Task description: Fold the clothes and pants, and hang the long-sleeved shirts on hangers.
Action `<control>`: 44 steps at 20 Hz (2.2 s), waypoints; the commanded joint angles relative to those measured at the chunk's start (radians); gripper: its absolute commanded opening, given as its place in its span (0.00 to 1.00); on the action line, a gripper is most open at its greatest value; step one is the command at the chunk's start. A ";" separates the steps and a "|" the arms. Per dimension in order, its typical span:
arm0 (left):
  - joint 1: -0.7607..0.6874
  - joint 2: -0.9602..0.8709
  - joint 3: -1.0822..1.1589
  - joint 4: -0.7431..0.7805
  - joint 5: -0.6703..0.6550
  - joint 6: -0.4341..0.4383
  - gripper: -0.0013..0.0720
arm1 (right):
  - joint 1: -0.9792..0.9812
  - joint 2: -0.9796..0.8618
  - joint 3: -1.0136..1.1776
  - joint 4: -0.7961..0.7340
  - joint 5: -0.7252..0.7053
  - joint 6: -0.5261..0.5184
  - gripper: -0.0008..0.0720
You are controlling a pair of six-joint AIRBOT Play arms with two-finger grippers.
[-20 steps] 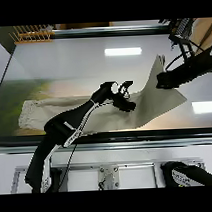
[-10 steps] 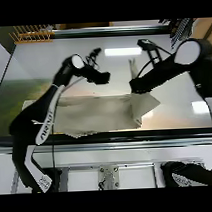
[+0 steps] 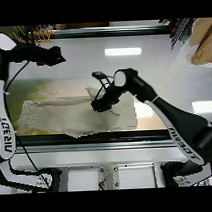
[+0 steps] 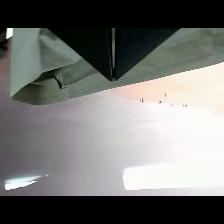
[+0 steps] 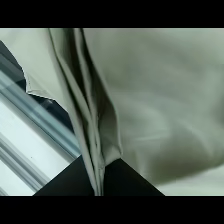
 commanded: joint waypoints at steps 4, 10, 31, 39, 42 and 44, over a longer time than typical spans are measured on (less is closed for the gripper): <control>0.046 0.081 0.000 -0.001 -0.063 0.025 0.03 | 0.072 -0.147 0.001 0.053 -0.179 -0.007 0.04; 0.005 0.081 0.000 0.000 -0.069 0.024 0.03 | 0.069 -0.135 0.001 0.114 -0.306 0.041 0.32; -0.021 0.280 -0.681 0.074 0.044 0.028 0.94 | -0.727 0.457 -0.797 0.216 -0.180 -0.230 1.00; -0.038 0.192 -1.039 -0.083 0.249 -0.017 0.92 | -0.721 0.457 -0.803 0.262 -0.182 -0.234 1.00; -0.085 0.187 -1.069 -0.090 0.295 -0.018 0.92 | -0.721 0.457 -0.803 0.269 -0.182 -0.234 1.00; -0.124 0.187 -1.068 -0.090 0.324 -0.018 0.92 | -0.721 0.457 -0.803 0.269 -0.182 -0.234 1.00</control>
